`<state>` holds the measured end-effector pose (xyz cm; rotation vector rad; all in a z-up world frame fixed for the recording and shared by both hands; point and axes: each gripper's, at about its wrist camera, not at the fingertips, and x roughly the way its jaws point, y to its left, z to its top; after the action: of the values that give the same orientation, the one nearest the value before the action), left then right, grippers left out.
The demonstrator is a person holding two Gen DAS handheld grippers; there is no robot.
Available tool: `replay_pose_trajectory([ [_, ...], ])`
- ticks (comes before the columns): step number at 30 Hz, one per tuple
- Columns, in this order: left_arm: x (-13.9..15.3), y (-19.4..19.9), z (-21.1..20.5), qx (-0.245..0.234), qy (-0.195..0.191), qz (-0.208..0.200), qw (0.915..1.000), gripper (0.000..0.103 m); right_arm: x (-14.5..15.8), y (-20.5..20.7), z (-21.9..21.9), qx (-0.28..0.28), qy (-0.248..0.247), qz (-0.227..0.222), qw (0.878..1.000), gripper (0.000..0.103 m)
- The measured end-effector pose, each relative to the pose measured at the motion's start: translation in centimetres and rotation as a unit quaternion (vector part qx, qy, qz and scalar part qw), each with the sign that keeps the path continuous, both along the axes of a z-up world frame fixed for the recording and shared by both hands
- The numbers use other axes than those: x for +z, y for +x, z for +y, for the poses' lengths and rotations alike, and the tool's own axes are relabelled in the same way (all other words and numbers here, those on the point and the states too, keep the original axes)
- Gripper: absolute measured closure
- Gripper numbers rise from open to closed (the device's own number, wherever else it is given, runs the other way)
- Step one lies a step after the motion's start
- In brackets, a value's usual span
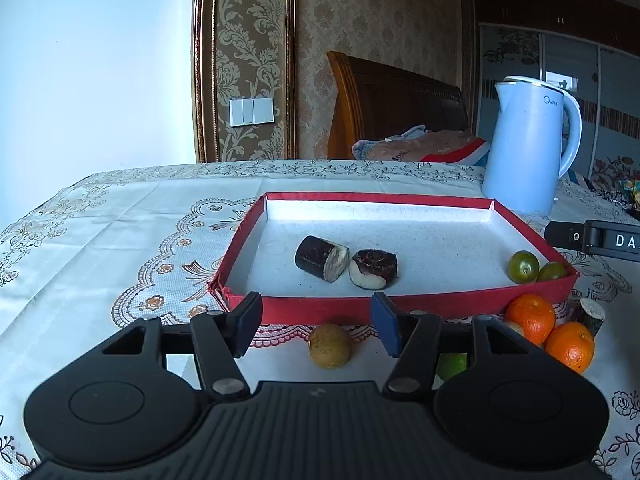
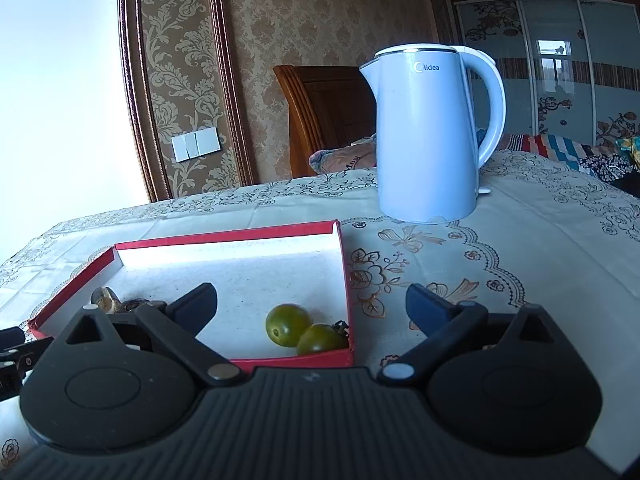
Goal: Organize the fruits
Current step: 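Withdraw both open tools from the tray toward the produce beside it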
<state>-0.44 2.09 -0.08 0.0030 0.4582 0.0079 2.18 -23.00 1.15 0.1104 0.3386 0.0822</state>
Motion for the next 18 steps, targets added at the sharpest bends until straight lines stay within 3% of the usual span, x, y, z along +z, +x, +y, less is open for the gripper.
replay_pose_trajectory([
  [9,-1.7,2.4,1.1,0.004,-0.029,0.095,0.9950,0.044,-0.5,-2.0,-1.3,0.015,0.008,0.017,1.000,0.002],
  [18,-1.7,2.6,0.7,0.006,-0.022,0.096,0.9951,0.041,-1.7,-4.5,-4.7,0.008,0.027,0.043,0.999,0.002],
])
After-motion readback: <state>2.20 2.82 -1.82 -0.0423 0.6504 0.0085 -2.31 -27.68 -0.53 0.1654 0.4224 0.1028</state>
